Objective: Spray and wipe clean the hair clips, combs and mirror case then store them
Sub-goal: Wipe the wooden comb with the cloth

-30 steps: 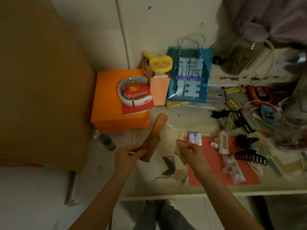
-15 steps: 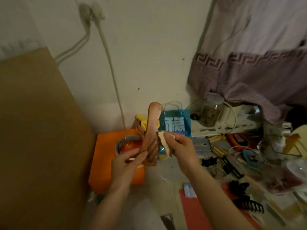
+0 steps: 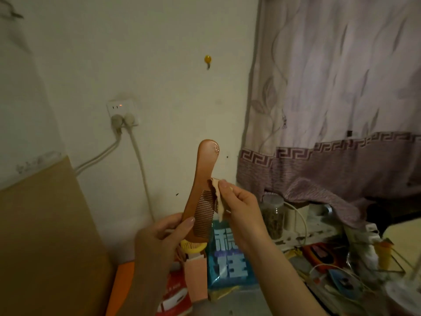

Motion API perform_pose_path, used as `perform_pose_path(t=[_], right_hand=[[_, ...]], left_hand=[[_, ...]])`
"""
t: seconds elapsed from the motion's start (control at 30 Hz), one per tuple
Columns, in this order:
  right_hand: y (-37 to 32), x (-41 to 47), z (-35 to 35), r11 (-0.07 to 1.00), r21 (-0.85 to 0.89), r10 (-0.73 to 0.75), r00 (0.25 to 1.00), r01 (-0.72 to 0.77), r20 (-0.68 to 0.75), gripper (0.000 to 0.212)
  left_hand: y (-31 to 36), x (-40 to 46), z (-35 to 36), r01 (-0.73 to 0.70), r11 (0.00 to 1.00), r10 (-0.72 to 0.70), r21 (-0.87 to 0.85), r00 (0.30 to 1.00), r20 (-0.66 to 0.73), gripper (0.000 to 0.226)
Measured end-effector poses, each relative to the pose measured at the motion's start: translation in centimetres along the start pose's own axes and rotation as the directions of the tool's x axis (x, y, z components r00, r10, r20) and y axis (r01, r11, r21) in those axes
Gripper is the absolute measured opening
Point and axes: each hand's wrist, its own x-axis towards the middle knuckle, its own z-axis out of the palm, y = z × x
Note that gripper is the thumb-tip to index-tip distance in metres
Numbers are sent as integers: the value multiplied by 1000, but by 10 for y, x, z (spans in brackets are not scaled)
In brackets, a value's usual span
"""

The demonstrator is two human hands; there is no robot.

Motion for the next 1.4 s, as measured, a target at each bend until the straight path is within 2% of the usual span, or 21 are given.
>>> perform_pose_path(t=[0.2,0.43,0.53,0.67,0.8,0.93,1.0,1.07,1.17,1.3,1.4], right_hand=[[-29,2,9,997,-40,-71,996,73,52,41],[-47,12,15,991,13,-134,983,133,125,34],[-54,13,17,991,28,-137,978,134,160,32],[-64,15,15,968,-79,-222,958,239,184,31],[-72,18,12,953,-117,-254,945,281,205,31],[-75,20,9,936,-189,-253,942,296,220,31],[-74,21,10,934,-212,-242,945,289,221,31],[-73,20,12,934,-215,-235,944,285,233,30],[-74,20,12,938,-196,-230,937,286,264,27],[-76,16,11,932,-214,-212,918,294,336,23],[-74,16,12,939,-209,-192,923,271,334,24]], left_hand=[[31,13,7,-112,988,107,-110,993,-51,20],[55,20,14,-126,969,110,-212,990,-86,12],[63,23,14,-129,968,121,-213,991,-54,11],[71,28,9,-97,980,108,-172,992,60,14],[86,36,3,-117,993,120,-27,981,155,21],[116,54,-3,-162,984,150,70,976,158,54],[133,63,-2,-185,980,171,78,974,151,62],[145,70,2,-193,981,186,34,972,144,55],[150,79,7,-181,983,178,13,978,112,26],[147,86,7,-86,994,93,-62,990,110,20],[146,88,6,-81,993,90,-84,990,108,15]])
